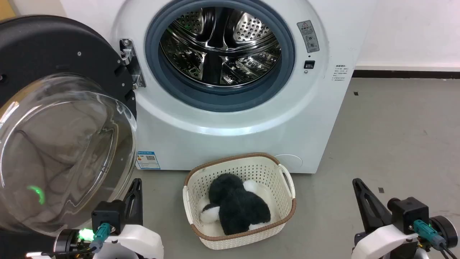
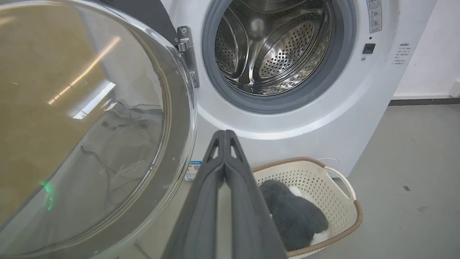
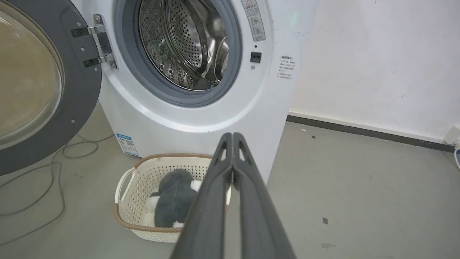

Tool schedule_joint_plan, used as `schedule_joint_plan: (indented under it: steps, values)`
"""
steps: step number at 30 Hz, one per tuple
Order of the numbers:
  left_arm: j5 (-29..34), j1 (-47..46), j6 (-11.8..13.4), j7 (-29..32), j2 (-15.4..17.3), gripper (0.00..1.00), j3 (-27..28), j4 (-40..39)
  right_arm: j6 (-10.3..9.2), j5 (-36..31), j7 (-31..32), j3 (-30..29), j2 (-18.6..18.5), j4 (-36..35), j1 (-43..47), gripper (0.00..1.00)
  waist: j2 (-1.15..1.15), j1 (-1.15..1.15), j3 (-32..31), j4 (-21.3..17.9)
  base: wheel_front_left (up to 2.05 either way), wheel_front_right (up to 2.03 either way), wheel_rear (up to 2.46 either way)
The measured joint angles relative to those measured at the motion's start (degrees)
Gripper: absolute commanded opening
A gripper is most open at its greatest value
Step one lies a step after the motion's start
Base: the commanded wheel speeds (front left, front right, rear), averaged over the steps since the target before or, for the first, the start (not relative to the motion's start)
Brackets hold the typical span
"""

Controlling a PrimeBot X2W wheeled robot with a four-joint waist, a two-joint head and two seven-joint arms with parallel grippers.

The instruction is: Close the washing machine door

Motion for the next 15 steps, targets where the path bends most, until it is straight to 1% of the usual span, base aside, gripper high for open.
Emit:
schedule_joint_plan:
  steps: [15]
  values:
    - [0.0,0.0,0.0,0.0,0.0,0.00,0.0,0.0,0.00,0.0,0.0,0.0,0.0,0.0,0.0,0.00,0.00,0.00,0.0,0.0,0.00,0.00,0.00]
